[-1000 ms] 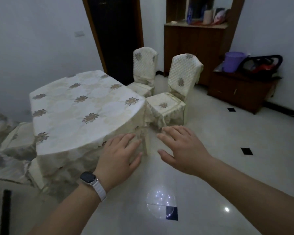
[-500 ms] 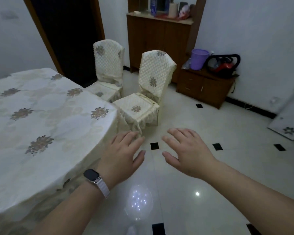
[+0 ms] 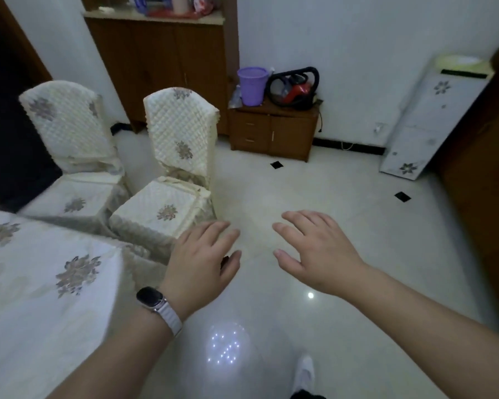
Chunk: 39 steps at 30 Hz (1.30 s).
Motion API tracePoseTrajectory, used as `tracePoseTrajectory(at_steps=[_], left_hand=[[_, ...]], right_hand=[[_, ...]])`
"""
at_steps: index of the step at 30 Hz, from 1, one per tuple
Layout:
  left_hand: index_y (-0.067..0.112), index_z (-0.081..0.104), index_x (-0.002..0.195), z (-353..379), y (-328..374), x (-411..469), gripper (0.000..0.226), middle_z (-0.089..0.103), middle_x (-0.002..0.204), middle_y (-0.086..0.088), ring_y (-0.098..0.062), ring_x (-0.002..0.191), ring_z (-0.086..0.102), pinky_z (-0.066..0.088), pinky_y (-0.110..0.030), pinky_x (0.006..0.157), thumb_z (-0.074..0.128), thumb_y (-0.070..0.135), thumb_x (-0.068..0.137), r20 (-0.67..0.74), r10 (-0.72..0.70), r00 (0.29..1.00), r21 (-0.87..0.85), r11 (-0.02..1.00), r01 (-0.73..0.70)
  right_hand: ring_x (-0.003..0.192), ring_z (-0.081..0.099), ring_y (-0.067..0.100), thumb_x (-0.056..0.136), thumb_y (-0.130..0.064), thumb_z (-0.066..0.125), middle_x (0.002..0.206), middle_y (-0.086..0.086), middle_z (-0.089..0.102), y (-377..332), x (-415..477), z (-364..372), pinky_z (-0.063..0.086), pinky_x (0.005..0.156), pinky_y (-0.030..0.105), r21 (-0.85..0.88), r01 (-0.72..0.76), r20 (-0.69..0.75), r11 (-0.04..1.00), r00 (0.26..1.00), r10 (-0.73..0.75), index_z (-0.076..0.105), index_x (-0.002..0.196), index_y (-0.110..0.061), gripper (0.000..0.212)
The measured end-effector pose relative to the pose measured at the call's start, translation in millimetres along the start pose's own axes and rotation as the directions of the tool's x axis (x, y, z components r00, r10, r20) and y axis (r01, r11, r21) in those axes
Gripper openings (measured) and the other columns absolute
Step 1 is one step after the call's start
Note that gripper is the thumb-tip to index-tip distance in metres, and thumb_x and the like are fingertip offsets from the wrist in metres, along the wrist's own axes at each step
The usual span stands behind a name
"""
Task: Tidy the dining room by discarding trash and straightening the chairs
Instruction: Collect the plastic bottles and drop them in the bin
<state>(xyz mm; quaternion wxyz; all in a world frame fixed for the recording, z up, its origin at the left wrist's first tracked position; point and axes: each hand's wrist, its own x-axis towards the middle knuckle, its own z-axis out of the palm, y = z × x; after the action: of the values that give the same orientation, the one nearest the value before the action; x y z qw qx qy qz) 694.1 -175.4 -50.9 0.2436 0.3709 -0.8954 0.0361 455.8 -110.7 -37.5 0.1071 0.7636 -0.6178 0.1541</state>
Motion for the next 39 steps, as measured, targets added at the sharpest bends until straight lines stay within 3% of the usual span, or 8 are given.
tracePoseTrajectory(at_steps=[5,11,19,27,39], left_hand=[[0.017,0.067,0.114,45,1,93,0.035,0.065,0.119,-0.004,-0.026,0.110,0.058,0.044,-0.040,0.089,0.051,0.038,0.091,0.016,0.044,0.999,0.017,0.999,-0.045],[0.016,0.067,0.116,88,13,223,0.037,0.065,0.119,-0.005,-0.028,0.106,0.060,0.050,-0.040,0.084,0.053,0.039,0.090,0.021,0.053,0.998,0.043,0.998,-0.054],[0.017,0.066,0.118,132,8,330,0.037,0.065,0.120,-0.003,-0.024,0.107,0.060,0.048,-0.037,0.084,0.058,0.038,0.089,0.000,0.039,0.999,0.055,0.998,-0.038],[0.016,0.064,0.121,172,-65,412,0.040,0.064,0.121,-0.004,-0.025,0.108,0.060,0.049,-0.039,0.085,0.058,0.037,0.088,0.002,-0.028,1.000,0.065,0.998,0.028],[0.016,0.063,0.121,245,-245,587,0.039,0.064,0.119,-0.006,-0.026,0.107,0.059,0.048,-0.039,0.085,0.057,0.037,0.089,-0.063,-0.065,0.996,0.024,0.997,0.066]], right_hand=[[0.108,0.059,0.031,0.089,-0.048,0.046,0.122,0.010,0.064,83,44,25,0.043,0.095,0.042,0.023,-0.039,-0.061,0.999,0.997,0.040,0.066,0.117,-0.016,0.047],[0.109,0.058,0.030,0.089,-0.047,0.046,0.123,0.010,0.063,192,107,30,0.036,0.097,0.039,0.051,-0.075,-0.124,0.996,0.989,0.080,0.066,0.117,-0.016,0.047],[0.113,0.057,0.029,0.089,-0.050,0.042,0.124,0.008,0.063,298,175,39,0.044,0.097,0.042,0.069,-0.108,-0.070,0.992,0.991,0.113,0.066,0.119,-0.018,0.049],[0.119,0.051,0.024,0.091,-0.054,0.039,0.129,0.004,0.059,342,272,89,0.034,0.100,0.038,0.075,-0.087,0.019,0.993,0.996,0.085,0.062,0.123,-0.023,0.050],[0.122,0.052,0.022,0.092,-0.055,0.035,0.132,0.002,0.058,408,515,158,0.042,0.098,0.042,0.006,-0.048,0.099,0.999,0.994,0.048,0.061,0.126,-0.023,0.053]])
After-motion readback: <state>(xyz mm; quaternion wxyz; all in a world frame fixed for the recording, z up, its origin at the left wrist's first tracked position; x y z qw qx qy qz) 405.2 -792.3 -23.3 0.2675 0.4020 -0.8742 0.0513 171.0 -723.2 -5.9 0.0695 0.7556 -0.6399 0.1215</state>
